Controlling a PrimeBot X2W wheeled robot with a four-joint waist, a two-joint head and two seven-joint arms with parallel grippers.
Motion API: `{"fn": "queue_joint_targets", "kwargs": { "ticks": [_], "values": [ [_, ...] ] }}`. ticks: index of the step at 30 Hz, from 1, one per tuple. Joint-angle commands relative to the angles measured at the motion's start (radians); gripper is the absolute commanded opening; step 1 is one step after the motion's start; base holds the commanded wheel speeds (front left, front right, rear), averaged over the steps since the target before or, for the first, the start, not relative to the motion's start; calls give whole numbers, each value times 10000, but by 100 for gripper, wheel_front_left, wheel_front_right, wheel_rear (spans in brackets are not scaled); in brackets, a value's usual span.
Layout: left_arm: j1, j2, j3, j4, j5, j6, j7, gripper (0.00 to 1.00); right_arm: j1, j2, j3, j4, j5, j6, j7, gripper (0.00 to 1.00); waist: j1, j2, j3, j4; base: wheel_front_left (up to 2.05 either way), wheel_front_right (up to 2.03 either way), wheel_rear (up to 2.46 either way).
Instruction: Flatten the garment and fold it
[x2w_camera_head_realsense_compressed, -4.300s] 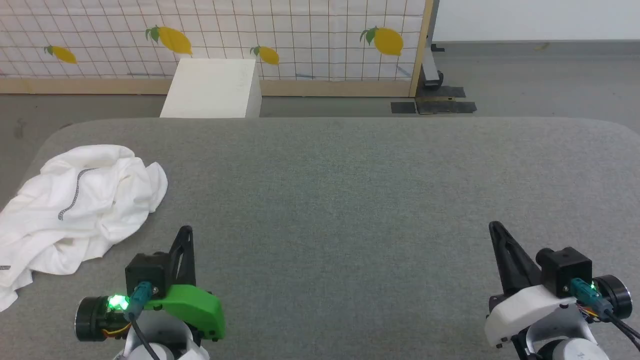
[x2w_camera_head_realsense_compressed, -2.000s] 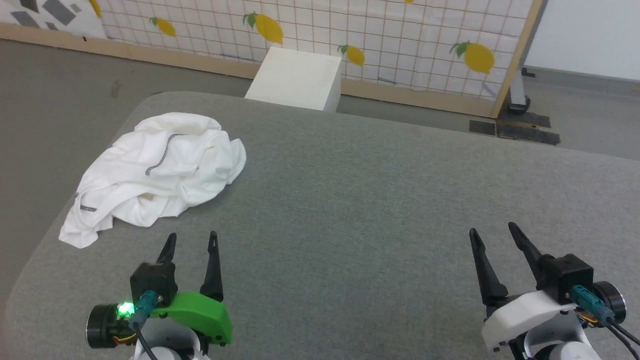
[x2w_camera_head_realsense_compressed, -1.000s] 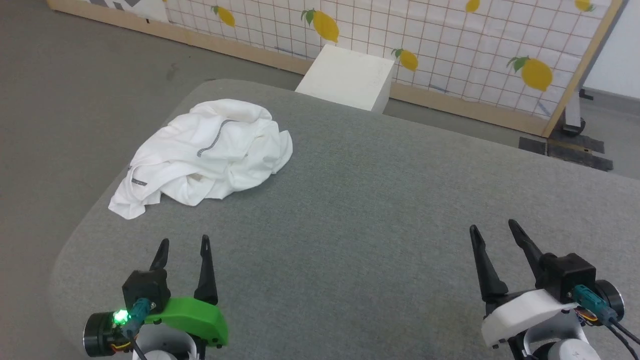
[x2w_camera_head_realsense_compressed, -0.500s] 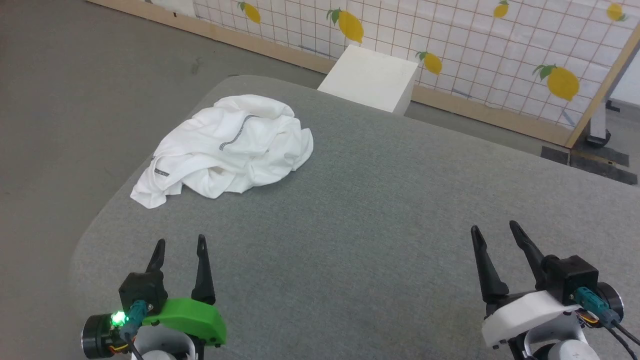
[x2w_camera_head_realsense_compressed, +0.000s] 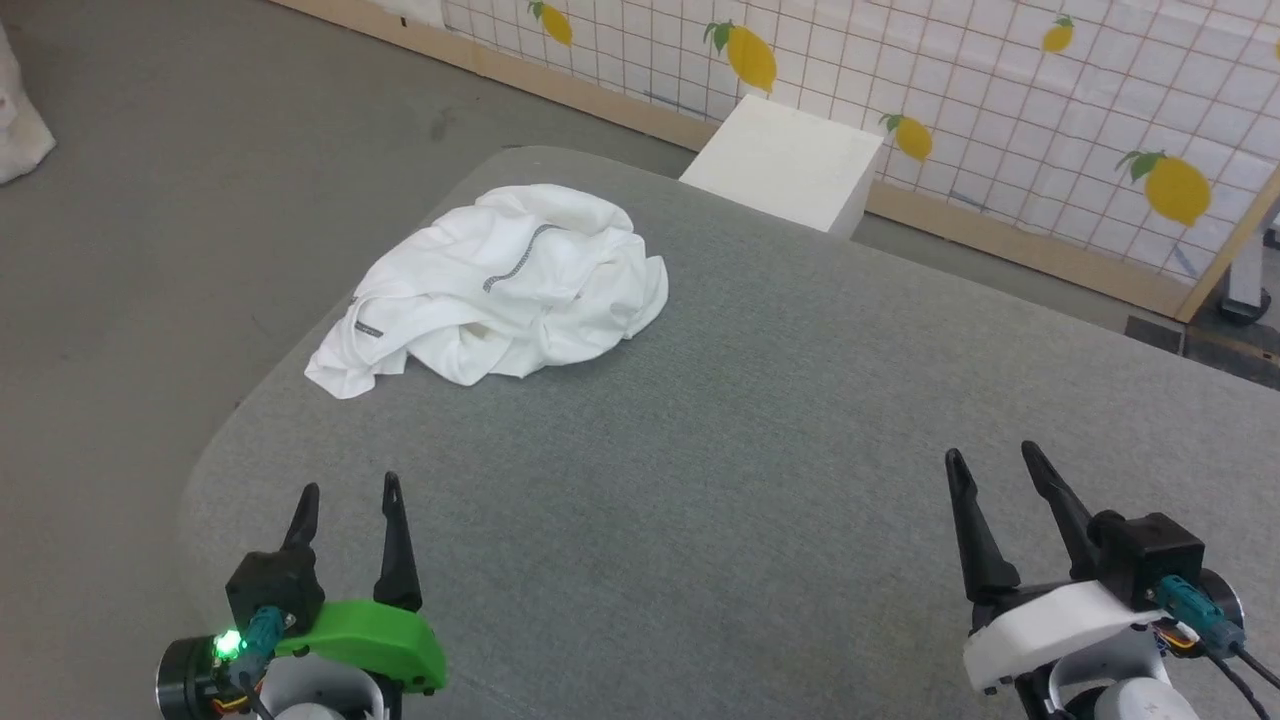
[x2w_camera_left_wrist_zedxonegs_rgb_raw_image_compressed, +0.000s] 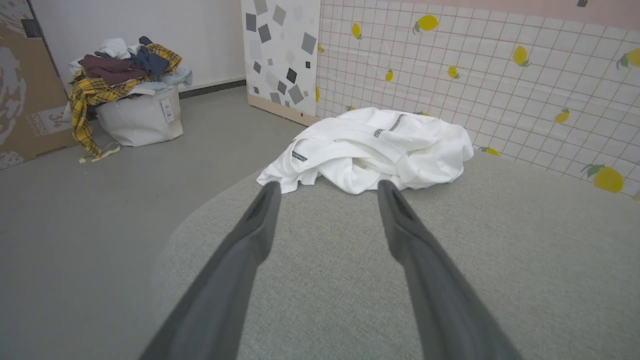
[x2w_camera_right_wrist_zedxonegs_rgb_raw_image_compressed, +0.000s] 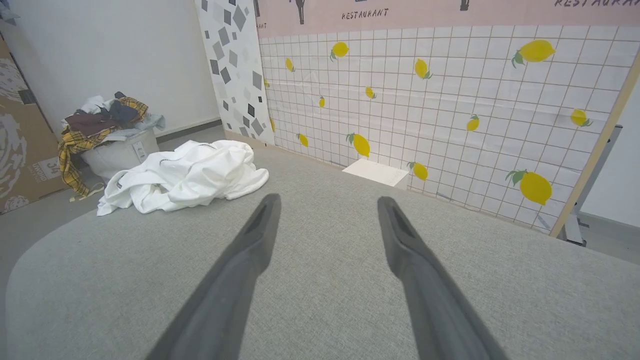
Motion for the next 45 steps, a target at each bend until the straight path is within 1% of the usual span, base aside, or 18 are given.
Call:
{"fn": "queue_joint_targets", "kwargs": {
  "ticks": [1,20,24,27,30,35,38,42,45],
  "values": [
    [-141,108,-30,66,-127,98,-124,100,-166,20,-4,58,86,-13,-103,100,0,0,-19,86,0,0,0],
    [-106,358,-366,317,-602,441,-485,100,-215,26,37,368,127,-15,-328,100,0,0,-74,862,0,0,0],
    [-83,390,-390,313,-687,486,-530,100,-205,26,79,315,-42,-15,-237,100,0,0,9,864,0,0,0],
    [-214,434,-374,309,-813,357,-509,100,-230,26,152,246,-186,-15,-67,100,0,0,229,655,0,0,0],
    [-731,475,-289,323,-1111,104,-348,100,-367,26,293,0,-407,-15,157,100,0,0,705,323,0,0,0],
    [-2521,721,-37,730,-1914,-550,649,100,-855,26,557,-630,-909,-15,593,100,0,0,2052,-541,0,0,0],
    [-3915,998,233,1127,-2415,-865,1363,100,-1223,26,650,-977,-1119,-15,770,100,0,0,3028,-1104,0,0,0],
    [-5570,1682,441,1863,-2720,-1198,2387,100,-1694,26,771,-1238,-1271,-15,862,100,0,0,4267,-1805,0,0,0],
    [-6658,2079,634,2457,-3091,-1433,3166,100,-2042,26,845,-1325,-1344,-15,833,100,0,0,5087,-2291,0,0,0]
  ]
}}
